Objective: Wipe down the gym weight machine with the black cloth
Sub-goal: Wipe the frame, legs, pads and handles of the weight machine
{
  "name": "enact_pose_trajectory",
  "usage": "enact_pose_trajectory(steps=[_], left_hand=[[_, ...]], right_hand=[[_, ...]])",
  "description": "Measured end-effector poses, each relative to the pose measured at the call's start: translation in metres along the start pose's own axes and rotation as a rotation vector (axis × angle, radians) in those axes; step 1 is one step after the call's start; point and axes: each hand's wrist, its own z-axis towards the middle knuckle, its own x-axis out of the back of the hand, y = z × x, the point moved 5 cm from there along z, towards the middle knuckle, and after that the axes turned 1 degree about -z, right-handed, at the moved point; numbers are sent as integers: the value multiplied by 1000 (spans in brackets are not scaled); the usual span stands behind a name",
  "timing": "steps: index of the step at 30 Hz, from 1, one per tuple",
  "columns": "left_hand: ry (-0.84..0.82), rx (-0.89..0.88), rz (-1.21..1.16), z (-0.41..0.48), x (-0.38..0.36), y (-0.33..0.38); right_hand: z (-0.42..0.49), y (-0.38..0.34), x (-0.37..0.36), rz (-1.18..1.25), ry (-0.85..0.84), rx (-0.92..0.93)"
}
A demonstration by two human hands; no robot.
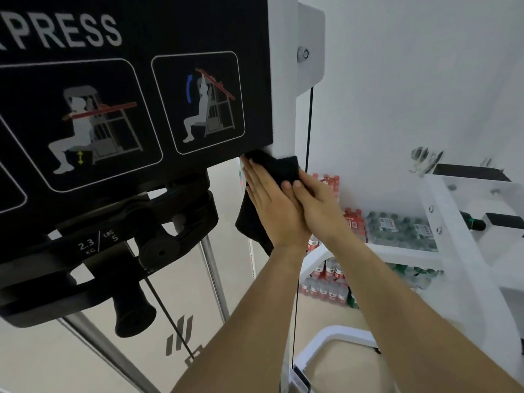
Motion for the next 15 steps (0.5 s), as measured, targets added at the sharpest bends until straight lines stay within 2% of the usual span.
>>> enact_pose_trajectory(steps=[3,9,15], left_hand=[[-22,38,-25,-11,-1,-14],[5,57,-138,12,0,4],[19,30,-99,1,-3,-20]], right_hand=[[-2,7,-1,-39,-5,-7],[11,-19,1,6,119,102],[2,3,-9,-12,117,31]])
